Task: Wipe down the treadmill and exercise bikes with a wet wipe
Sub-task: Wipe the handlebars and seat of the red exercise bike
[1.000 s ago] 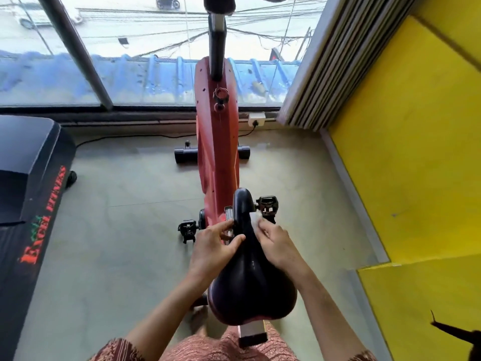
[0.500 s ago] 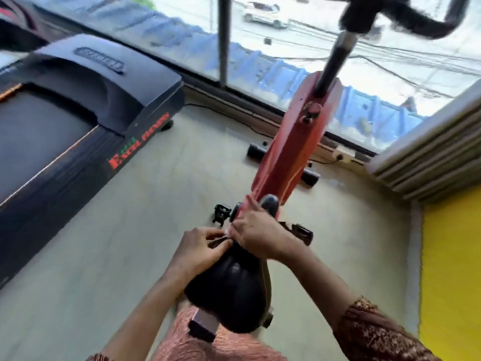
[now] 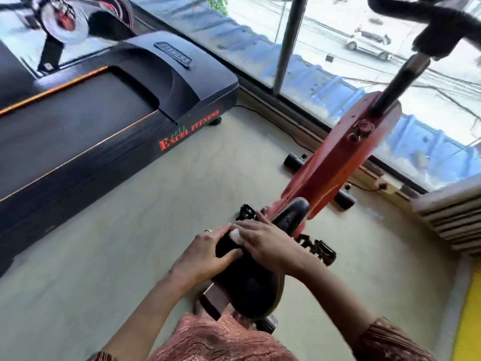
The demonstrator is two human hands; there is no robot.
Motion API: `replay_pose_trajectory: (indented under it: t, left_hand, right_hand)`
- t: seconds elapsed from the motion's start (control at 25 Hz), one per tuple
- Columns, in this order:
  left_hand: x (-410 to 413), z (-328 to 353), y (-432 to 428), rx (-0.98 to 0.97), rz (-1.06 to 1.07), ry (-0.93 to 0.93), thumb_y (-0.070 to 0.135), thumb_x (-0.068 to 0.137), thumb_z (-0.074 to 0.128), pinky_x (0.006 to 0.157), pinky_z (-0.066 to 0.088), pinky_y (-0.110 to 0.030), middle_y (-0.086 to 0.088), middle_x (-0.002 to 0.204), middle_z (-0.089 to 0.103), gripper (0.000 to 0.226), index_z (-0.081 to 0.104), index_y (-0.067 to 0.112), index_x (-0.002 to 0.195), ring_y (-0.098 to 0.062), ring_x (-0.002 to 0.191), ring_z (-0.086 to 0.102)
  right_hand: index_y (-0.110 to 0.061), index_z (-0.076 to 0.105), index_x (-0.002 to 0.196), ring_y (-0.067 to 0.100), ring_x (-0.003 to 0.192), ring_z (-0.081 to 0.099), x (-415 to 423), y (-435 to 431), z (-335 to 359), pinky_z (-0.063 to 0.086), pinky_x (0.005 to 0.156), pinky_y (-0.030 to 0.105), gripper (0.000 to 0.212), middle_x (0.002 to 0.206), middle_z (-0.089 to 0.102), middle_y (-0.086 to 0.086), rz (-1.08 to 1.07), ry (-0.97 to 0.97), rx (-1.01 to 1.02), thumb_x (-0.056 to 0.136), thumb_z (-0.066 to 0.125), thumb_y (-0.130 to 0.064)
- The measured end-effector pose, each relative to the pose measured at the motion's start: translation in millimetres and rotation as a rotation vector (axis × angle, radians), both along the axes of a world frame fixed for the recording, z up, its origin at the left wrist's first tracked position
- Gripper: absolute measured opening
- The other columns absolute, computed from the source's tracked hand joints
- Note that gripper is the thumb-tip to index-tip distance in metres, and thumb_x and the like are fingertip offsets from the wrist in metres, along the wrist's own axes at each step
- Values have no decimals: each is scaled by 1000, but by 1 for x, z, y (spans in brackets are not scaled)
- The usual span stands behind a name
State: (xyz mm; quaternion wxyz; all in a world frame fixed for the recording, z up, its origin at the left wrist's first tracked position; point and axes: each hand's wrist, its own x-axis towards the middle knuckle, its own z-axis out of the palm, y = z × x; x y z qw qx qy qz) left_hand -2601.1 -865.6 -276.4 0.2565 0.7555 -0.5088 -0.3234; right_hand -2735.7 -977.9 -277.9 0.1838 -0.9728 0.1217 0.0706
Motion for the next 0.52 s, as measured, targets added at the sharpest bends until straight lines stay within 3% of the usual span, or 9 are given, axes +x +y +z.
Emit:
replay_pose_trajectory:
  t: [0.08, 0.12, 0.2, 0.24, 0.32, 0.4, 0.44, 0.52]
  left_hand:
    - [0, 1, 3, -8, -6, -22, 55, 74, 56, 93, 26, -6, -6, 133, 57, 75, 49, 12, 136, -15, 122, 52]
    - [-1, 1, 2, -23, -1, -26, 54, 73, 57, 93, 26, -5, -6, 132, 57, 74, 51, 12, 134, -15, 121, 52]
    - [-2, 1, 0, -77, -6, -31, 43, 78, 67, 94, 20, 2, -6, 132, 57, 64, 54, 10, 131, -15, 123, 51]
    - [-3, 0, -1, -99, -15, -36, 37, 79, 67, 95, 17, 5, -7, 132, 57, 59, 56, 8, 129, -15, 123, 51]
    - [-4, -2, -3, -121, -43, -42, 34, 75, 62, 96, 16, 6, -10, 129, 59, 58, 60, 4, 125, -16, 121, 54]
    - [-4, -2, -3, -141, -69, -44, 33, 75, 62, 97, 17, 6, -9, 127, 60, 57, 61, 4, 124, -9, 119, 52]
    - [-4, -2, -4, -146, -72, -37, 31, 76, 65, 97, 16, 6, -8, 128, 60, 55, 60, 5, 124, -5, 118, 48]
    - [-3, -3, -5, -164, -66, -35, 28, 77, 68, 97, 15, 6, -7, 128, 60, 53, 61, 6, 124, -1, 115, 45]
  right_hand:
    - [-9, 55, 129, 24, 133, 42, -42, -20, -7, 15, 116, 40, 43, 137, 53, 8, -61, -153, -110, 91, 38, -23]
    - [-7, 54, 129, 27, 133, 42, -59, -33, -9, 21, 114, 43, 43, 138, 52, 10, -203, -233, -186, 90, 41, -19]
    - [0, 54, 129, 33, 134, 39, -66, -35, -8, 29, 111, 49, 42, 138, 49, 14, -545, -346, -95, 88, 49, -10]
    - [2, 55, 126, 30, 135, 36, -58, -24, -9, 28, 113, 47, 41, 137, 49, 14, -581, -387, -34, 86, 51, -6]
    - [2, 58, 124, 22, 138, 31, -51, 14, -22, 18, 117, 39, 37, 137, 51, 11, -345, -419, 10, 89, 48, -8]
    - [-2, 58, 126, 22, 138, 35, -61, 13, -24, 17, 117, 42, 37, 138, 51, 9, -147, -378, -75, 93, 45, -15]
    - [-4, 58, 126, 23, 137, 37, -68, -6, -28, 16, 116, 44, 37, 138, 51, 9, -200, -385, -105, 93, 45, -13]
    - [-4, 59, 125, 26, 137, 36, -67, -39, -20, 17, 115, 46, 35, 136, 53, 12, -561, -404, -30, 92, 49, -9]
